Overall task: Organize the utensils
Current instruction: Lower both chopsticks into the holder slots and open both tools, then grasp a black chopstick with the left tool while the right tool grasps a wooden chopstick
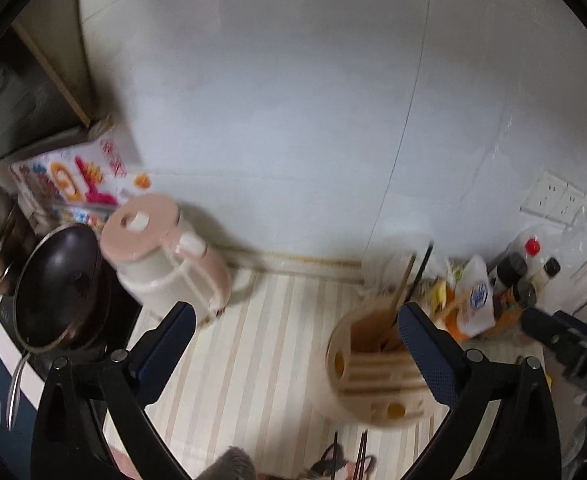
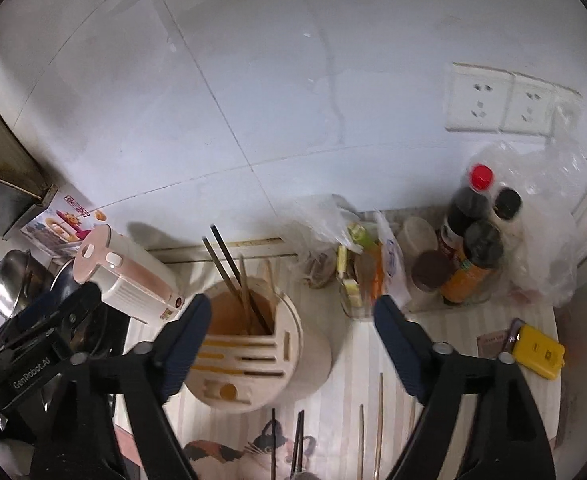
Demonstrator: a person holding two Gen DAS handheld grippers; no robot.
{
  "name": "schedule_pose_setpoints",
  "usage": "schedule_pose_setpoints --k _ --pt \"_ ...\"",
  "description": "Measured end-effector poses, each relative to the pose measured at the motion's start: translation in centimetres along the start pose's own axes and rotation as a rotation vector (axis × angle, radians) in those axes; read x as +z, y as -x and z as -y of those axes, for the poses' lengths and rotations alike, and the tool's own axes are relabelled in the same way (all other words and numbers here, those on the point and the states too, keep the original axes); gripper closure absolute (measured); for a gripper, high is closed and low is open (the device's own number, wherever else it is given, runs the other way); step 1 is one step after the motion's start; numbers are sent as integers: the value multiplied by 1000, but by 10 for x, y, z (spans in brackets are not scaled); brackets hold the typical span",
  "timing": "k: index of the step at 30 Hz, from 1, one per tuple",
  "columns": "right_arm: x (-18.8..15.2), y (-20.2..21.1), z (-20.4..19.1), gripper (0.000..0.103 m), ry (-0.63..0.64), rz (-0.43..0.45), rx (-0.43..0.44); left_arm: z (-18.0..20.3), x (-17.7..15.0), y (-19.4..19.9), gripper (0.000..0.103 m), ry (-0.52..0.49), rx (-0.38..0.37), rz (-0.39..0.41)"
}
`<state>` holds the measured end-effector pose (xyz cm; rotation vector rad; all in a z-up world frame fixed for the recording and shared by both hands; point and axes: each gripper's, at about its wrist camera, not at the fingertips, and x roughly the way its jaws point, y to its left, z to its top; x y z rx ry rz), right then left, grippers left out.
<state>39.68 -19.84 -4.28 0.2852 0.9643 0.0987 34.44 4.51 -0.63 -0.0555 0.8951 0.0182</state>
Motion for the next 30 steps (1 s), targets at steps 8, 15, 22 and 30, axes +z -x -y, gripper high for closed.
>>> schedule_pose_setpoints --k 8,15,22,30 --pt "-78 -24 43 13 -8 -81 -79 14 -98 -49 0 -68 55 -179" --pt "-171 -96 95 54 -113 -351 -80 42 -202 -127 15 -131 5 -475" --pt "-213 -130 113 57 -117 -459 -113 64 -260 -172 44 -173 0 -638" --pt "-229 -151 108 59 -88 -515 -108 70 -259 -168 99 -200 12 -596"
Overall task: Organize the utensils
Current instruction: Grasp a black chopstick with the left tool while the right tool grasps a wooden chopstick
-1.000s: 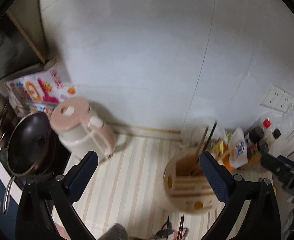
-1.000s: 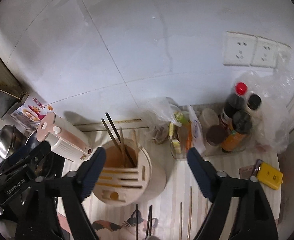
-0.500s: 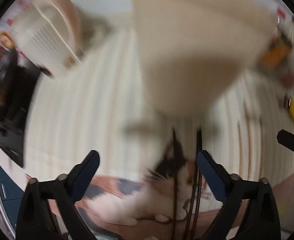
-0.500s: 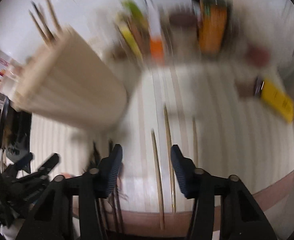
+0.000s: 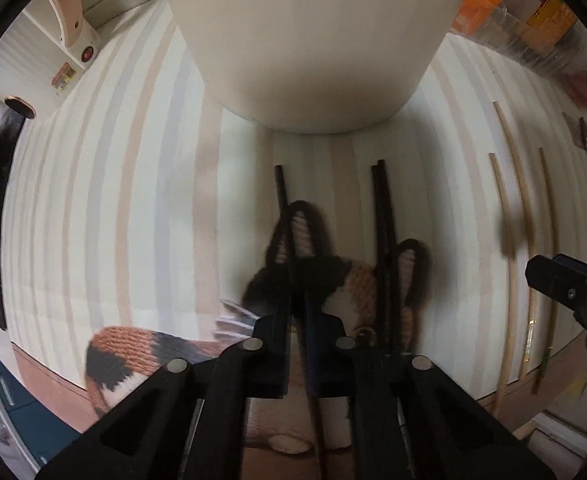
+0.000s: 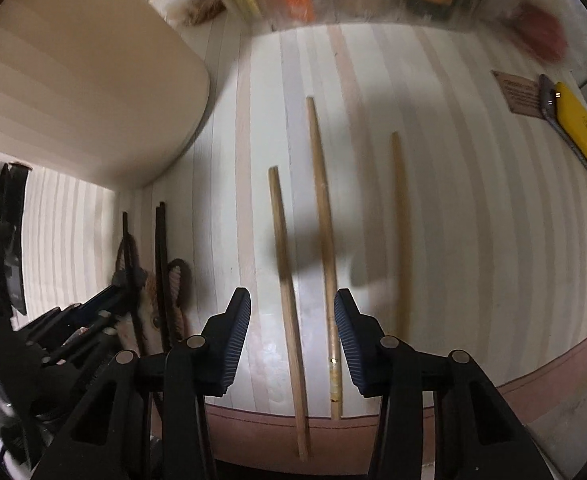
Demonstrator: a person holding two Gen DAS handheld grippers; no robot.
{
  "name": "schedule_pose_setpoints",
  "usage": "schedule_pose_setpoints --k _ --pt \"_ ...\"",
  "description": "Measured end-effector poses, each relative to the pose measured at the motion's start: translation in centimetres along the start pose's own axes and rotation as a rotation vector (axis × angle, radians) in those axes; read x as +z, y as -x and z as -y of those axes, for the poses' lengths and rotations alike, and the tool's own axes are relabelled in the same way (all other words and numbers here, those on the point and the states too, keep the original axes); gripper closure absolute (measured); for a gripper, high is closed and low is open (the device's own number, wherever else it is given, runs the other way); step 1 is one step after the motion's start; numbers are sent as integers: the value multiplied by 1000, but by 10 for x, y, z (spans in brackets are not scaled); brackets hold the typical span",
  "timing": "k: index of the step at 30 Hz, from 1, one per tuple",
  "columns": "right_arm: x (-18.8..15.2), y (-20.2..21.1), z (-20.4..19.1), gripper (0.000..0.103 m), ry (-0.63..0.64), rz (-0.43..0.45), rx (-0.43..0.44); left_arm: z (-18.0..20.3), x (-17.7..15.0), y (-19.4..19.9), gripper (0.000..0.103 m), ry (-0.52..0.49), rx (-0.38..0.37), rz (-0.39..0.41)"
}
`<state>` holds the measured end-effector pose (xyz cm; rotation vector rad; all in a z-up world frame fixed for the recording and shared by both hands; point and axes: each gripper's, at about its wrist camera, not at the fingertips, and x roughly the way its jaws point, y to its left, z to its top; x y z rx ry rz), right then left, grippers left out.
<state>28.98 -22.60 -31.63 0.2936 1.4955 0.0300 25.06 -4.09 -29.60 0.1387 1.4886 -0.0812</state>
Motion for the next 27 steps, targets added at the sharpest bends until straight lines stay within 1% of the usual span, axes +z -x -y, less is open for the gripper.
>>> schedule_pose_setpoints --k 1,3,5,6,7,8,9,10,12,13,16,17,19,20,22,27 --pt "0 -3 -2 61 7 -7 3 -3 1 1 99 3 11 2" --pt "-1 -10 -7 61 22 -17 -1 -19 1 3 99 18 45 4" --pt "-2 -17 -12 61 35 -25 -33 -35 -1 2 99 36 69 4" --pt "-1 -21 -14 65 40 -32 -49 -42 -3 3 99 41 84 4" --pt "-2 -24 -15 71 46 -38 -65 -47 -5 3 99 46 95 3" --pt "-3 -27 -17 73 52 -45 -82 -53 -7 4 99 54 99 3" --pt "-4 -26 -20 82 65 -25 -106 -56 -8 4 99 59 105 3" --pt "-5 -27 -24 90 74 -23 -142 -60 -9 6 99 64 100 5" --pt "-7 -27 -26 96 70 -11 -170 -61 -10 7 99 68 98 7" --pt "-8 -27 -29 96 76 -12 -169 -61 -11 8 99 65 101 11" --pt "-15 -29 -38 96 101 -47 -121 -59 -12 9 100 57 107 19" --pt "-17 -30 -41 96 112 -53 -120 -56 -15 10 100 57 106 20" --pt "-19 -30 -44 96 128 -47 -139 -57 -16 11 100 63 98 21" --pt "-19 -30 -45 96 130 -48 -143 -51 -23 6 100 63 96 21" --pt "-21 -31 -51 96 132 -56 -150 -50 -21 6 100 58 97 19" --pt "-25 -34 -48 95 150 -48 -175 -64 -12 1 100 80 65 9"
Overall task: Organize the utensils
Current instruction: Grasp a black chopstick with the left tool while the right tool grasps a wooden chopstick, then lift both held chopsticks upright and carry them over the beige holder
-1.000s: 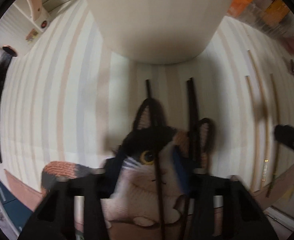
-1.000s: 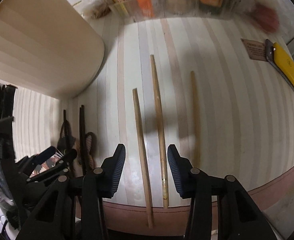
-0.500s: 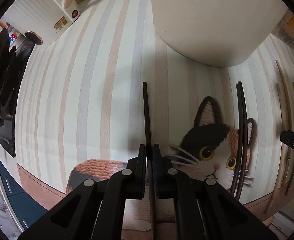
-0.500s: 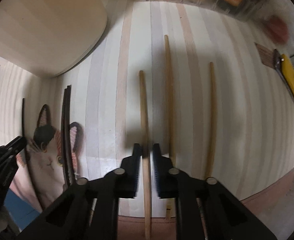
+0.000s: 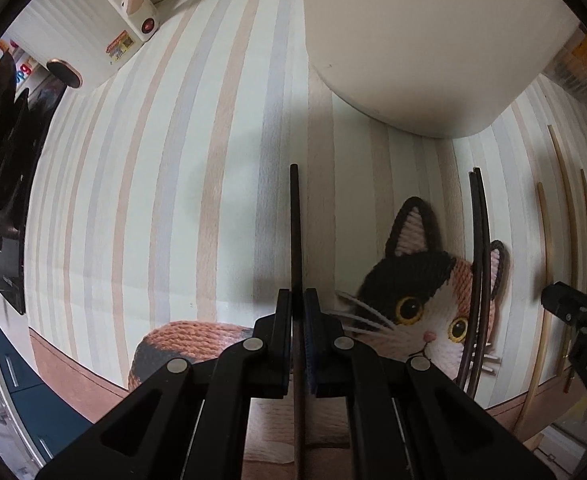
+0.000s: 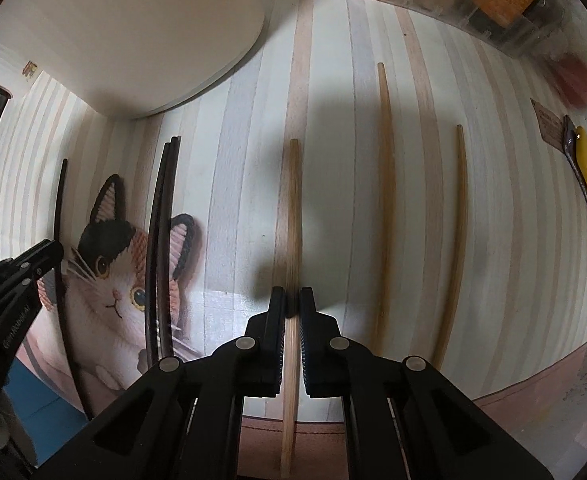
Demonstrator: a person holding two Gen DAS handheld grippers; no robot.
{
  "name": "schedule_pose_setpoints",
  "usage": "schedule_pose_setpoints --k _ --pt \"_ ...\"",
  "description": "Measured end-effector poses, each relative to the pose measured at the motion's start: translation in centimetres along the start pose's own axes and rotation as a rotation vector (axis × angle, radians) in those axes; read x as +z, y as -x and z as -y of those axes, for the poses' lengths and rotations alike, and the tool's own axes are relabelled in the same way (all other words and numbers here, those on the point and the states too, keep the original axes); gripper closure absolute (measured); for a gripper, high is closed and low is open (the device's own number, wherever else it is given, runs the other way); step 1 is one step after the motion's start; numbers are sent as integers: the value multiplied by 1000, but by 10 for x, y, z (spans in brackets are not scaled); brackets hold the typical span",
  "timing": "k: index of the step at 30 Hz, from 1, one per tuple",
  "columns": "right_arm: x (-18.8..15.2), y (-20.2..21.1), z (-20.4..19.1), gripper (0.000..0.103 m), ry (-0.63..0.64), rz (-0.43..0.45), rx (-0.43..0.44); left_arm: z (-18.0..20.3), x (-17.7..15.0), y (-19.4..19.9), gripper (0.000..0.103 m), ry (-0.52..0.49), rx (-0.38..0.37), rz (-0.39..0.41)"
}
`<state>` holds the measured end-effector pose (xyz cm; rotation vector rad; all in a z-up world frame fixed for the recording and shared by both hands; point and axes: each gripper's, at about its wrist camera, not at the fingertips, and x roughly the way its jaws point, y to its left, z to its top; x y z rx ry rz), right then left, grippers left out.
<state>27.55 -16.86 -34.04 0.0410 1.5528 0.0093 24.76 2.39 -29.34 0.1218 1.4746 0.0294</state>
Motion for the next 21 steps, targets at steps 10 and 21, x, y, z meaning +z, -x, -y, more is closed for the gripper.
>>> schedule_pose_setpoints --k 10,21 --pt "-2 -2 -18 95 -16 5 -24 -17 12 -11 100 -61 -15 9" --pt "5 24 9 96 -77 53 49 -22 25 24 100 -39 -16 116"
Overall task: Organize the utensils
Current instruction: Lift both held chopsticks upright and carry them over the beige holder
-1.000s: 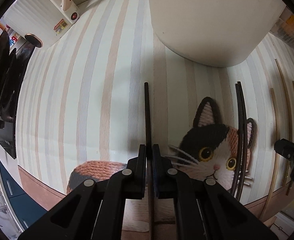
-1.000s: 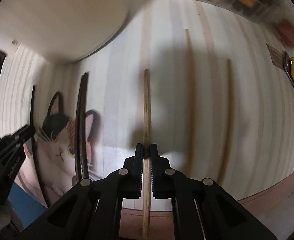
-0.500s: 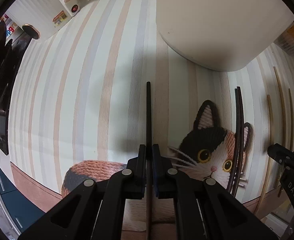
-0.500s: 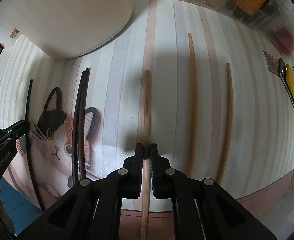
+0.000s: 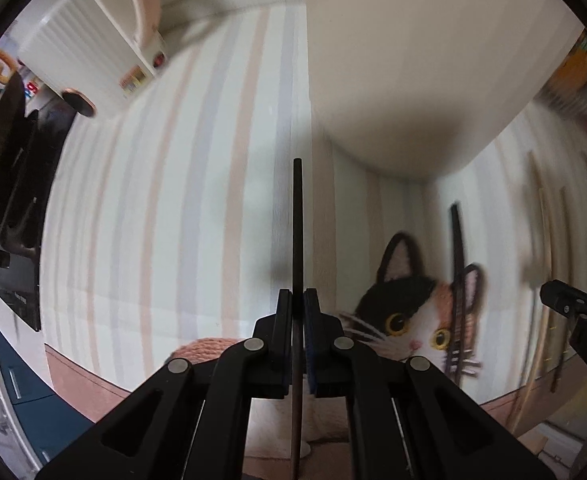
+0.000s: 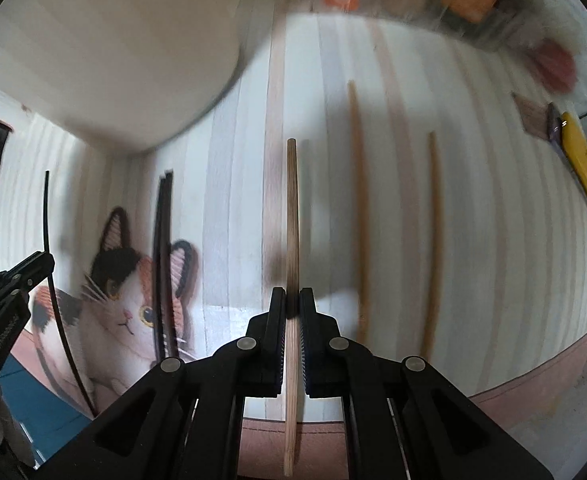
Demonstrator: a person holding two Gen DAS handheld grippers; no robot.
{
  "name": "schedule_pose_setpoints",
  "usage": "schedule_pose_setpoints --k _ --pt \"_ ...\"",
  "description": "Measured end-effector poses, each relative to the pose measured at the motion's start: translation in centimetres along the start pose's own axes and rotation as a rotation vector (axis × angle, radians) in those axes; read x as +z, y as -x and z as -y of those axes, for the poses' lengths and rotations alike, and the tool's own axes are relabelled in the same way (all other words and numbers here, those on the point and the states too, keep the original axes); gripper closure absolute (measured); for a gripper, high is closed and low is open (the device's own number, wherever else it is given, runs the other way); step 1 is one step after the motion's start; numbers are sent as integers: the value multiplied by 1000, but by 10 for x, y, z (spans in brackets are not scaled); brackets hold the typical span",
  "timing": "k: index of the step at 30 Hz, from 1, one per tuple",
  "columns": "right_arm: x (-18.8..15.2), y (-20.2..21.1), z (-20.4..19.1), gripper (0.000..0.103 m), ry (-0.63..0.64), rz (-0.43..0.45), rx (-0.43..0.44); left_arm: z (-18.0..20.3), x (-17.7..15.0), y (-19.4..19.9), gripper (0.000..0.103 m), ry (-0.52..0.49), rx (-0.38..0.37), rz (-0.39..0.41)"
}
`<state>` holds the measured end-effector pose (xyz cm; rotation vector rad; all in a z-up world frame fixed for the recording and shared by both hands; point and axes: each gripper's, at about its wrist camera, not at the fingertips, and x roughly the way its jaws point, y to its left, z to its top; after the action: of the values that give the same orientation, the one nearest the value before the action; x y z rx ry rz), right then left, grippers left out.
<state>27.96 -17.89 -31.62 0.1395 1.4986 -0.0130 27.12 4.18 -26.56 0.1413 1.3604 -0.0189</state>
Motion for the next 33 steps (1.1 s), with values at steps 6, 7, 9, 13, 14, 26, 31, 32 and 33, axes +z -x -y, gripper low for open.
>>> schedule_pose_setpoints --k 6,7,9,13,14,26,31,32,33 --pt "4 47 2 96 -5 117 39 -4 8 44 100 21 -25 110" --pt "6 58 2 96 -8 144 46 -3 9 52 100 22 -25 130" --pt "6 75 1 96 -5 185 54 -4 11 69 100 33 -32 174" --pt "13 104 4 96 -11 257 92 -4 11 102 100 52 -47 244" --pt "14 109 7 96 -11 269 101 -5 11 111 100 55 -52 263" --pt "39 169 -9 96 10 419 168 -26 28 168 101 106 -46 397" --pt "50 195 -18 96 8 456 208 -40 35 200 101 129 -62 434" --pt "54 200 -19 96 7 464 221 -42 37 207 101 133 -67 443" --pt "57 205 -20 96 6 473 230 -44 38 213 101 135 -70 452"
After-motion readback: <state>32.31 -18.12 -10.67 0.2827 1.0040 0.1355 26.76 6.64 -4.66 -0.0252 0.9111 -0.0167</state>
